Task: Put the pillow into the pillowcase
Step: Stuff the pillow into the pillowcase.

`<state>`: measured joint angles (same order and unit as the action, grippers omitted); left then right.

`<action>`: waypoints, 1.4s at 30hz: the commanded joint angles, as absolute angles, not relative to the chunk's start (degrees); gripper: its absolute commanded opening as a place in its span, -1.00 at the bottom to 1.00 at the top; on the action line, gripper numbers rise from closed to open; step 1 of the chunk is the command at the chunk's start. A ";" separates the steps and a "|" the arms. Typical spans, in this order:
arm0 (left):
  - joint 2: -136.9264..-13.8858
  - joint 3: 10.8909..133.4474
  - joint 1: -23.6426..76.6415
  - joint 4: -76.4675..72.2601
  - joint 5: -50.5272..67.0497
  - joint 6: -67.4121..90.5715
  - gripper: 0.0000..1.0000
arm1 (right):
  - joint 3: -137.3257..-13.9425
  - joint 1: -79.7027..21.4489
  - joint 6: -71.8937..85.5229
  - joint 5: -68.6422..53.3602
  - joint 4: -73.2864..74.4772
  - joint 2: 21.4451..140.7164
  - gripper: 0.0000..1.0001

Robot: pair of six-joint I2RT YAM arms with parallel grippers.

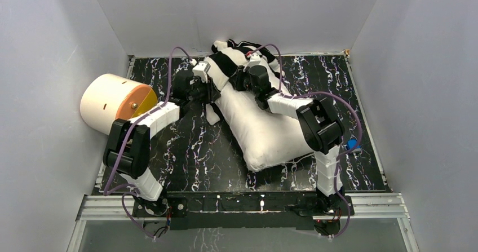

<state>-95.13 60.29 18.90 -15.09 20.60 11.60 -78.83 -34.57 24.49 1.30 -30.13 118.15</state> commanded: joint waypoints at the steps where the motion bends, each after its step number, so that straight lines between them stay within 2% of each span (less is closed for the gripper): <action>1: -91.76 59.34 20.55 -11.26 19.82 13.13 -0.34 | -77.29 -33.12 18.83 4.30 -26.46 115.45 -0.27; 5: -87.61 60.36 18.48 -7.46 16.09 16.20 -0.07 | -75.38 -33.12 10.86 0.51 -17.63 105.28 0.11; 12: -80.88 62.62 15.12 -0.42 14.46 23.56 -0.02 | -73.84 -37.89 -0.50 1.94 -6.68 96.84 0.60; 17: -77.49 63.69 13.04 5.61 12.01 27.76 -0.01 | -69.57 -44.06 -8.91 8.85 -10.84 95.70 0.81; 19: -76.73 63.65 11.97 6.73 11.55 29.34 0.00 | -69.05 -46.22 -12.65 10.67 -12.76 96.92 0.96; 27: -75.92 59.06 9.23 6.30 16.09 32.68 -0.01 | -73.21 -50.96 -27.95 25.06 -16.56 110.64 0.97; 30: -76.03 57.01 9.23 5.63 17.42 32.60 0.07 | -76.13 -50.28 -30.25 30.05 -16.42 116.36 0.83; 31: -76.07 56.48 9.25 5.63 17.49 32.76 0.18 | -77.32 -49.88 -28.93 29.46 -15.15 116.56 0.61; 32: -76.17 55.98 9.27 5.76 17.56 32.92 0.30 | -78.17 -49.18 -26.81 28.02 -13.19 115.78 -0.02; 33: -76.34 55.48 9.23 5.63 17.81 32.80 0.42 | -78.34 -48.72 -24.68 26.38 -12.96 114.34 -0.40; 34: -76.56 55.08 9.27 5.45 17.99 32.46 0.48 | -77.73 -48.48 -23.17 23.69 -13.49 112.27 -0.67; 36: -77.13 54.33 9.25 4.63 17.89 31.79 0.50 | -76.58 -47.85 -19.27 19.04 -13.74 108.19 -1.00; 42: -78.89 52.87 9.23 -1.68 22.56 34.17 0.58 | -69.91 -41.26 -0.15 -2.90 -18.49 94.56 -1.00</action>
<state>-78.61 53.93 9.28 4.25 17.06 32.27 -73.49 -46.59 -15.16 12.01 -12.71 104.27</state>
